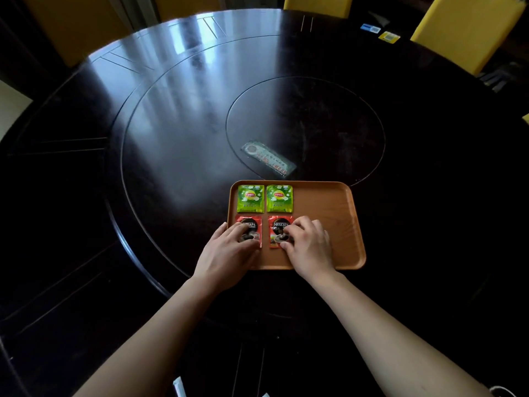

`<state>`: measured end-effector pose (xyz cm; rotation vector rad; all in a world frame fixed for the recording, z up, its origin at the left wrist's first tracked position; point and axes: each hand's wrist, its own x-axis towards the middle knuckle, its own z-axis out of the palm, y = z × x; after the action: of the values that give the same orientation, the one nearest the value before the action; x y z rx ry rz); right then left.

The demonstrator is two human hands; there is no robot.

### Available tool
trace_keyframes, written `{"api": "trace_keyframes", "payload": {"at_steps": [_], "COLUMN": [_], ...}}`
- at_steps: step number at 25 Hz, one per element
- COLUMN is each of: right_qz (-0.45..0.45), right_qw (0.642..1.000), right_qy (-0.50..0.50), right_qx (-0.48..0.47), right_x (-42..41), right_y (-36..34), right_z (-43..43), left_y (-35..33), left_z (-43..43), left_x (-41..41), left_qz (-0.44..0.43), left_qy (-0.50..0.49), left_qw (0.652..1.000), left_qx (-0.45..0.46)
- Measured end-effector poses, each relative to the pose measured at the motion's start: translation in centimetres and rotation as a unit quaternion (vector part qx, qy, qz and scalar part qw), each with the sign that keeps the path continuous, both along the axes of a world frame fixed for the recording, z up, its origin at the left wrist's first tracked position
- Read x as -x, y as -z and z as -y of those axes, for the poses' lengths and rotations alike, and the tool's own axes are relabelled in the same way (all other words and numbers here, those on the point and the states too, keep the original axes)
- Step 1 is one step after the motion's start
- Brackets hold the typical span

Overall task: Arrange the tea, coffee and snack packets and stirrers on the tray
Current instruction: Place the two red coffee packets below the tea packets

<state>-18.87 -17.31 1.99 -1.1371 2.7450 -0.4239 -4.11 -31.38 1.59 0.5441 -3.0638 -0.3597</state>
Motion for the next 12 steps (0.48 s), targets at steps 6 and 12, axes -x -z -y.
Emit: {"api": "trace_keyframes", "payload": {"at_steps": [6,12], "right_qz": [-0.002,-0.006], "right_qw": [1.0,1.0], "right_qy": [0.004,0.003], "right_qx": [0.002,0.003], "right_x": [0.04,0.23], "right_y": [-0.08,-0.04], "right_z": [0.77,0.82], "left_y": [-0.01,0.37], "left_z": [0.63,0.91], "left_x": [0.31,0.62], "left_qz": [-0.016,-0.02], "left_qy": [0.0,-0.001], "left_qw": [1.0,1.0], "left_qx": [0.002,0.011]}}
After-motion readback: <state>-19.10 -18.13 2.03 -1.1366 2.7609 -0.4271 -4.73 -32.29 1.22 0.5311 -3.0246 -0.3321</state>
